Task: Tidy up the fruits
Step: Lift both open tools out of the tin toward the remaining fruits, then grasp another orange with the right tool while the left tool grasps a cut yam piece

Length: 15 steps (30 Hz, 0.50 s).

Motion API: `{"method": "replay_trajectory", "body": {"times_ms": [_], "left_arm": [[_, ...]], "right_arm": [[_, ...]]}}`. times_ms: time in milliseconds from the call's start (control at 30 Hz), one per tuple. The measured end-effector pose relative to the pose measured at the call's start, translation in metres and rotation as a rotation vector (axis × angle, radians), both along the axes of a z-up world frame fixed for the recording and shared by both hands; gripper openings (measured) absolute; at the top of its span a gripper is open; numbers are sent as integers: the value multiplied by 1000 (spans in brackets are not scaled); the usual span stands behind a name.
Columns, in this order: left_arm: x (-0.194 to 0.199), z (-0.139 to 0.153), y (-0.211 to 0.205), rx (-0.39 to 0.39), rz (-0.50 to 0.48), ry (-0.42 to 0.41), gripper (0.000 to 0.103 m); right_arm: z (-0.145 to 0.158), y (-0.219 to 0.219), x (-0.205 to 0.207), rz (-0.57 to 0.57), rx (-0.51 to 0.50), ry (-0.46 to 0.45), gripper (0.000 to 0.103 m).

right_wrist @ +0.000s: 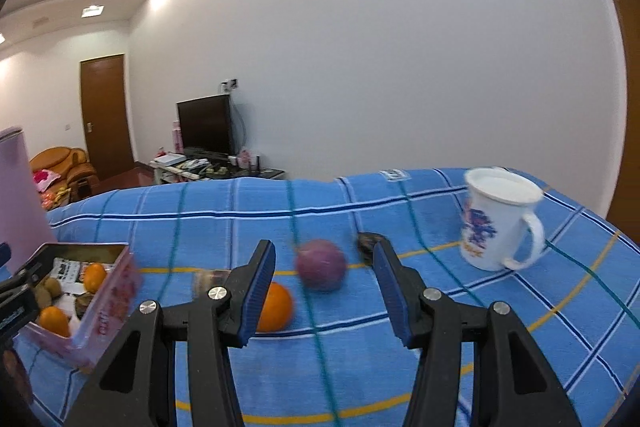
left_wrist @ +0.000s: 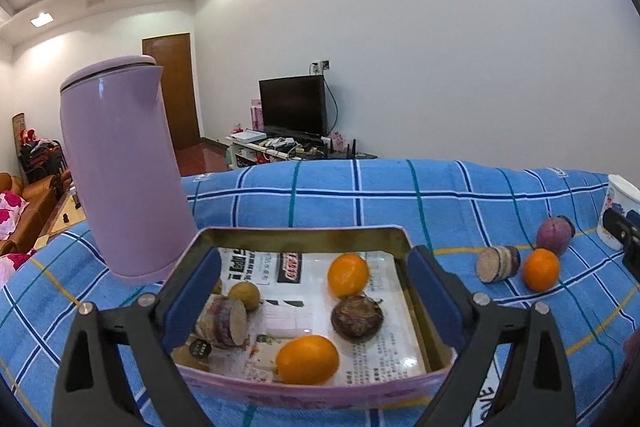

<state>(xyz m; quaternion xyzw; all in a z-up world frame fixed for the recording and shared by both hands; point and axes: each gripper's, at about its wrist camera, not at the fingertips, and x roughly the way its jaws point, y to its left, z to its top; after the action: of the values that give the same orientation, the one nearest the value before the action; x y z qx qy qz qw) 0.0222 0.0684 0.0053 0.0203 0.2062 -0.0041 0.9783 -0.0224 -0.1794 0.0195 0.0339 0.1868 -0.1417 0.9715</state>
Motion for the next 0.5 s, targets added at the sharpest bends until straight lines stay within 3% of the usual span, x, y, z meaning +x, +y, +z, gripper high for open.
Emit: {"method": "replay_trajectory", "body": {"times_ms": [333,500], "left_arm": [[-22,-3,-38,53,-68,23,98],[-26,-6,-60,92,-121,62,98]], "right_arm": [[-9,-47,-3,-28,139,69,53],[-18,-34,19,119,169,181,53]]}}
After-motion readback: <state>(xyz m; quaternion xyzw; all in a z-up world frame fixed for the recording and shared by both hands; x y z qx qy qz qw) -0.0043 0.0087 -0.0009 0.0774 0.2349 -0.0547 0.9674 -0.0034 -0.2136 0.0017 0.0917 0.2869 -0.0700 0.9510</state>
